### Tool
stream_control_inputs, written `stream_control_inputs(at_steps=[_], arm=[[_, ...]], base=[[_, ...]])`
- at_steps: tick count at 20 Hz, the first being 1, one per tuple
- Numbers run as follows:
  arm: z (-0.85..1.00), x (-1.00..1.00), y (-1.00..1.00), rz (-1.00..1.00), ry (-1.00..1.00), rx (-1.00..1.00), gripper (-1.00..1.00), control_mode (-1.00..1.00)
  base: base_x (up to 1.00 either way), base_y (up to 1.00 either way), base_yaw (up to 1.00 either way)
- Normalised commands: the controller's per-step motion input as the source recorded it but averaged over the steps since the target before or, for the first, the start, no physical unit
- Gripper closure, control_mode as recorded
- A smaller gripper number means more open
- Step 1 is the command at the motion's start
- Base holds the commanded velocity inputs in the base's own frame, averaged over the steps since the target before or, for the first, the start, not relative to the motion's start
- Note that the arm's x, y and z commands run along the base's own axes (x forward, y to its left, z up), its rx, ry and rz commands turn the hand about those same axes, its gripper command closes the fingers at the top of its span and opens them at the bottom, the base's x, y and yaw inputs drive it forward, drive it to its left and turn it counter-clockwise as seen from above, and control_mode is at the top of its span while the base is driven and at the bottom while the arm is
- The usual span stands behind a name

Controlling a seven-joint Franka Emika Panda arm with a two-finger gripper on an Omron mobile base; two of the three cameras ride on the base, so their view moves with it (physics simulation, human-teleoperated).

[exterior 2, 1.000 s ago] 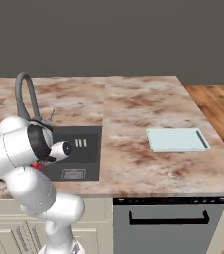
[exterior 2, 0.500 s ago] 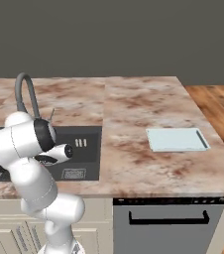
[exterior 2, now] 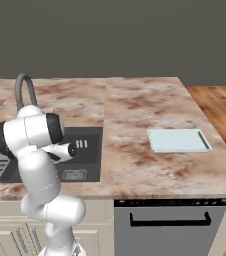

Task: Take the fish out of the fridge, briefly rinse it in the sink, and place it on the tray next to the sink.

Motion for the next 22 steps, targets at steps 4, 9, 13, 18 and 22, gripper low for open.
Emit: stream_control_inputs(at_steps=[4, 9, 13, 18, 22], arm=[[-0.11, 0.01, 0.13, 0.0, 0.0, 0.0, 1.0, -1.0], [-0.11, 0.09, 0.33, 0.0, -0.01, 0.0, 1.0, -1.0], [-0.13, 0.12, 0.25, 0.0, 0.0, 0.0, 1.0, -1.0], [-0.08, 0.32, 0.12, 0.0, 0.0, 0.0, 1.0, -1.0], [-0.09, 0.38, 0.14, -0.02, 0.0, 0.0, 1.0, -1.0]], base=[[0.0, 0.0, 0.0], [0.0, 0.0, 0.0], [0.0, 0.0, 0.0], [0.0, 0.0, 0.0], [0.0, 0.0, 0.0]])
